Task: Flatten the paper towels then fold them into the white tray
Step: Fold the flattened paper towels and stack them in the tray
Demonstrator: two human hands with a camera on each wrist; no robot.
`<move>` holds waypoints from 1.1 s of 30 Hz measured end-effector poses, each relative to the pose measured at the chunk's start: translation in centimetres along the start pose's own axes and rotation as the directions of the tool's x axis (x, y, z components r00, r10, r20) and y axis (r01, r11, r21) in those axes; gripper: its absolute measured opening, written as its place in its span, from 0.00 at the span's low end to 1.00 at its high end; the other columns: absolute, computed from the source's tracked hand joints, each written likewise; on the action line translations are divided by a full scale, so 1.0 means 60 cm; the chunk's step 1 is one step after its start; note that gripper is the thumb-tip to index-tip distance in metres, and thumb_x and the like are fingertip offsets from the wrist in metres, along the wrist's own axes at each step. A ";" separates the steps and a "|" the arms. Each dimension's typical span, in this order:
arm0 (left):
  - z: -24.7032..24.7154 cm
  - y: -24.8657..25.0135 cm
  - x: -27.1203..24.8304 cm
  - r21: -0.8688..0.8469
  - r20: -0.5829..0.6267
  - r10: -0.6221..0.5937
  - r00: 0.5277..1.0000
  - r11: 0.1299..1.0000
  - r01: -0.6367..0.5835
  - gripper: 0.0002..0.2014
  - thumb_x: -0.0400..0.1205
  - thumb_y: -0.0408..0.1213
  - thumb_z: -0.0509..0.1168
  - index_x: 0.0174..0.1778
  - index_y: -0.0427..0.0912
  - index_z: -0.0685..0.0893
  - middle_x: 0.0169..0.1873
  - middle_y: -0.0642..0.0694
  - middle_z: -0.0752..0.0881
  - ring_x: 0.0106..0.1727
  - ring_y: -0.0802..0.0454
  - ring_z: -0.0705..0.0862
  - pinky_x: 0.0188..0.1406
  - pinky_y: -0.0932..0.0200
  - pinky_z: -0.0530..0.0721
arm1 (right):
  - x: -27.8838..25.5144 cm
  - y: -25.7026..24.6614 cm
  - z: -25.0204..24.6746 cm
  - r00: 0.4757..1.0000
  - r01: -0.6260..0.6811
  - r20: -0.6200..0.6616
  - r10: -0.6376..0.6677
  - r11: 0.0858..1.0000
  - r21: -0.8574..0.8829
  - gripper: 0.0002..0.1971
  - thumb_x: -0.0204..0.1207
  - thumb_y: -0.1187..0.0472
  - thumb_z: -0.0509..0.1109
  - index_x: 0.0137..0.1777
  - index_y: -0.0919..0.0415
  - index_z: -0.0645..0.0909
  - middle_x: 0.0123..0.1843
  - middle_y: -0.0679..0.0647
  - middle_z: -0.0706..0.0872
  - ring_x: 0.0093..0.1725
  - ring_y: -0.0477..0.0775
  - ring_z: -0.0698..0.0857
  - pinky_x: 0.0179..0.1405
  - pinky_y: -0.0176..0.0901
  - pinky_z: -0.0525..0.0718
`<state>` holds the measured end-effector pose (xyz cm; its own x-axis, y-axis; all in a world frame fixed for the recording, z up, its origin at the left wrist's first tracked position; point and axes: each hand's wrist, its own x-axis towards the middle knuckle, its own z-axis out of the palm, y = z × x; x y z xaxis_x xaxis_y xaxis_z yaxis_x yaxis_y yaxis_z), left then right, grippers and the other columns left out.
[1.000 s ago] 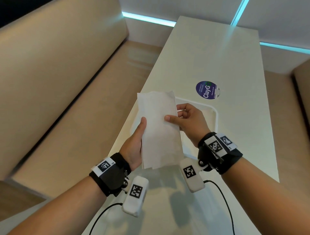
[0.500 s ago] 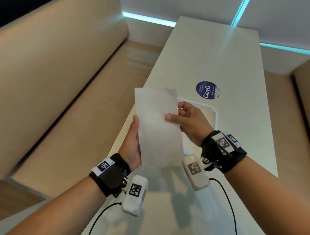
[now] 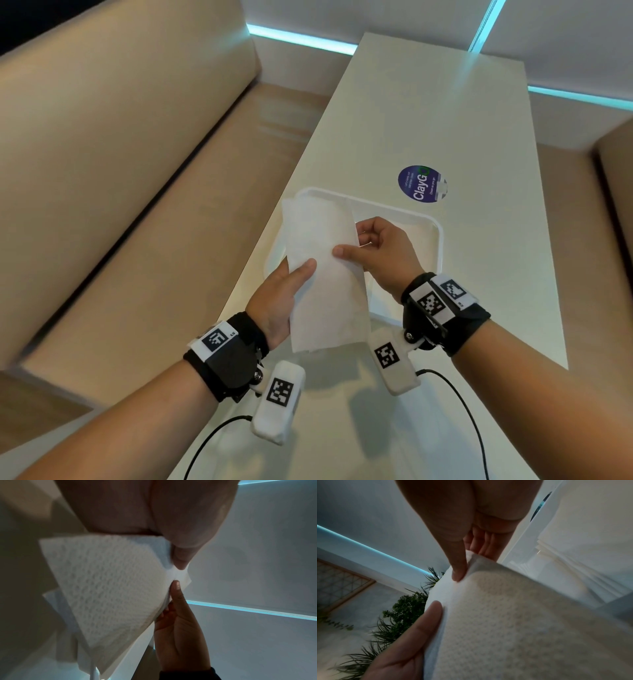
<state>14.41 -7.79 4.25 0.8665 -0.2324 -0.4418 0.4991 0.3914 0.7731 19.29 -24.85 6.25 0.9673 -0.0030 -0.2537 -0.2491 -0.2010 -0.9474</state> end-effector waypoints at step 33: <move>-0.074 0.039 0.105 0.894 -0.161 0.249 0.955 0.447 0.034 0.19 0.79 0.34 0.70 0.63 0.53 0.76 0.46 0.51 0.78 0.39 0.54 0.78 0.41 0.62 0.77 | 0.142 0.039 0.046 0.970 -0.239 -0.080 0.228 0.958 -0.162 0.21 0.69 0.66 0.77 0.60 0.62 0.75 0.51 0.57 0.86 0.50 0.58 0.87 0.53 0.59 0.87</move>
<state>21.03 -4.40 1.25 0.9529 0.0192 -0.3026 0.2468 -0.6288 0.7373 26.80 -22.65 1.35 0.8855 -0.1275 -0.4467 -0.4616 -0.3501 -0.8151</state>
